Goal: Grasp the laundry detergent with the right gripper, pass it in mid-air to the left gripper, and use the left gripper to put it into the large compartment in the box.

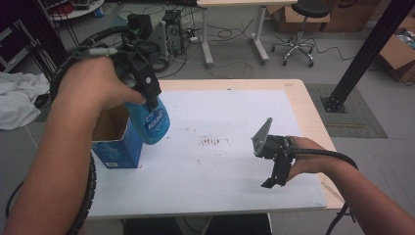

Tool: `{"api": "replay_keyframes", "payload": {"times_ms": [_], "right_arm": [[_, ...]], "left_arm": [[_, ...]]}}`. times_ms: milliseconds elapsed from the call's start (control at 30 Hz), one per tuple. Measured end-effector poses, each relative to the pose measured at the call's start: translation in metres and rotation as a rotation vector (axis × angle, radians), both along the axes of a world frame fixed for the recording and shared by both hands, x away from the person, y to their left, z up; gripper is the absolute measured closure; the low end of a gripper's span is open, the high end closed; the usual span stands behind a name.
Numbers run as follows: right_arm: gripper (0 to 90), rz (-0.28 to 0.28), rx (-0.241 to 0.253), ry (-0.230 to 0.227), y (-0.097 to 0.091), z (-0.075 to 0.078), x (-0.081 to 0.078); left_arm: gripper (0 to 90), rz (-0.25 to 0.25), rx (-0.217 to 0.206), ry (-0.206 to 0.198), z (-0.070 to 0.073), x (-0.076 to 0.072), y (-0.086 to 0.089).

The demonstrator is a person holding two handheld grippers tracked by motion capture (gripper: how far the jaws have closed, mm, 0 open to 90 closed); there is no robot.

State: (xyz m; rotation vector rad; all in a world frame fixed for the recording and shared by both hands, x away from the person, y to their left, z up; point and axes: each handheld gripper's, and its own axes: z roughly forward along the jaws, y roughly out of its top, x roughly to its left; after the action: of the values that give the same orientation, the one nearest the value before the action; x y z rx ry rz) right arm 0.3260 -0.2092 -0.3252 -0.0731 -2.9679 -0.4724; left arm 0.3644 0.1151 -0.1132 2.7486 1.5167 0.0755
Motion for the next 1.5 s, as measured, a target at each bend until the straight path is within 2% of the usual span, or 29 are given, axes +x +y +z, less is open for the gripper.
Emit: {"api": "replay_keyframes", "payload": {"times_ms": [233, 467, 700, 867, 1167, 1300, 1500], "right_arm": [[0.0, 0.004, -0.008, -0.006, 0.0, 0.001, 0.002], [0.0, 0.01, -0.014, -0.004, 0.001, 0.002, 0.002], [0.0, 0.006, -0.014, -0.007, -0.002, 0.003, 0.002], [0.0, -0.004, -0.01, -0.006, -0.006, 0.003, 0.003], [0.0, -0.015, -0.021, 0.005, -0.01, 0.0, 0.003], [0.0, -0.015, -0.021, 0.005, -0.01, 0.0, 0.002], [0.0, -0.018, -0.017, 0.007, -0.011, 0.0, 0.002]], "left_arm": [[39.1, 0.133, -0.011, -0.004, 0.016, 0.009, 0.022], [39.1, 0.243, -0.017, 0.006, 0.027, 0.019, 0.048], [39.1, 0.349, 0.0, 0.003, 0.025, 0.028, 0.074], [39.1, 0.413, 0.017, 0.004, 0.015, 0.035, 0.092], [39.0, 0.47, 0.029, 0.018, -0.007, 0.045, 0.114], [39.0, 0.468, 0.057, 0.028, -0.016, 0.049, 0.118], [39.0, 0.453, 0.038, 0.049, -0.033, 0.053, 0.12]]}}
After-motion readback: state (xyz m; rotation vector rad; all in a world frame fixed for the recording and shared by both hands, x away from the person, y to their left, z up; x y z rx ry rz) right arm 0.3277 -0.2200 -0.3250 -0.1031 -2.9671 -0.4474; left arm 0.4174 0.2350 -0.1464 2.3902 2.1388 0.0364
